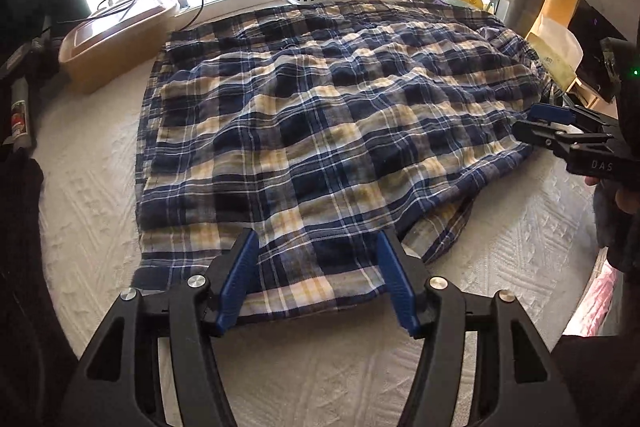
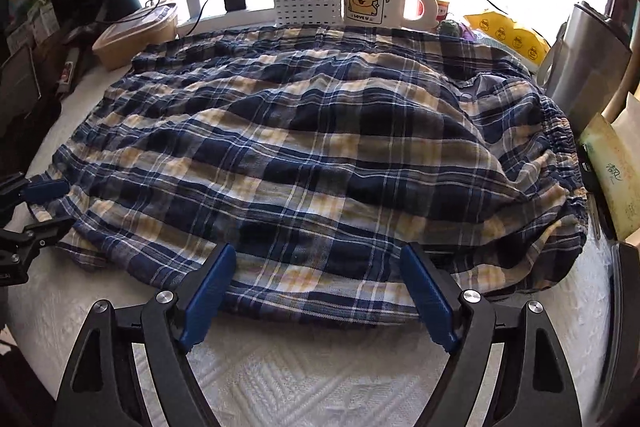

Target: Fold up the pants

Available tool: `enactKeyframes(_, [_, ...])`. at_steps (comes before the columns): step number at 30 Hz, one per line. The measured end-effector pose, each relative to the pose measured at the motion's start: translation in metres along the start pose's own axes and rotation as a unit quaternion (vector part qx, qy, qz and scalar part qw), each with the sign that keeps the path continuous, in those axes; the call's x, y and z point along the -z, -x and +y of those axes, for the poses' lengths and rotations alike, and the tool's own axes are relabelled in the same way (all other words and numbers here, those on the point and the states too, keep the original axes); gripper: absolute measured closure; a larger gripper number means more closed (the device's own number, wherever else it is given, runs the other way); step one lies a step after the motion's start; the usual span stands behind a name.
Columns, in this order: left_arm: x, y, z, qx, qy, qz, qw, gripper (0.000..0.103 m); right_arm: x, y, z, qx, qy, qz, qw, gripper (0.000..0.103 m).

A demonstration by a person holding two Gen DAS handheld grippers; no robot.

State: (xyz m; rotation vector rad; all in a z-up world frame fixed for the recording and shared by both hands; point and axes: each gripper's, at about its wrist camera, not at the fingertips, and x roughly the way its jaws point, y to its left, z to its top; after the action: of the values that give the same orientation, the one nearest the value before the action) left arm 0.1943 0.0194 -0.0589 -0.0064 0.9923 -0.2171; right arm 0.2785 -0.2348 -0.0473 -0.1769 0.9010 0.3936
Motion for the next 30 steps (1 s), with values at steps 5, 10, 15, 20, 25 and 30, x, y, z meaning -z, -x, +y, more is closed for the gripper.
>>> enactKeyframes(5, [-0.026, 0.015, 0.021, -0.018, 0.022, -0.037, 0.9989, 0.042, -0.027, 0.022, -0.036, -0.012, -0.024, -0.064, 0.998, 0.017])
enactKeyframes(10, [-0.052, 0.000, 0.033, -0.040, 0.016, -0.044, 0.9981, 0.042, -0.065, 0.000, -0.056, -0.024, -0.029, -0.066, 0.997, 0.060])
enactKeyframes(15, [-0.058, -0.034, 0.045, -0.048, 0.027, -0.001, 0.9985, 0.042, -0.081, -0.055, -0.058, -0.017, -0.031, -0.008, 0.999, 0.077])
enactKeyframes(20, [-0.054, -0.042, 0.047, -0.050, 0.020, -0.002, 0.9986, 0.041, -0.082, -0.078, -0.057, 0.006, -0.029, 0.009, 1.000, 0.076])
enactKeyframes(25, [-0.055, -0.039, 0.046, -0.056, 0.019, 0.004, 0.9982, 0.041, -0.087, -0.064, -0.061, 0.000, -0.047, -0.012, 0.999, 0.076])
enactKeyframes(30, [-0.055, -0.034, 0.054, -0.054, 0.040, -0.012, 0.9977, 0.041, -0.105, -0.031, -0.093, 0.048, -0.066, -0.057, 0.995, 0.076])
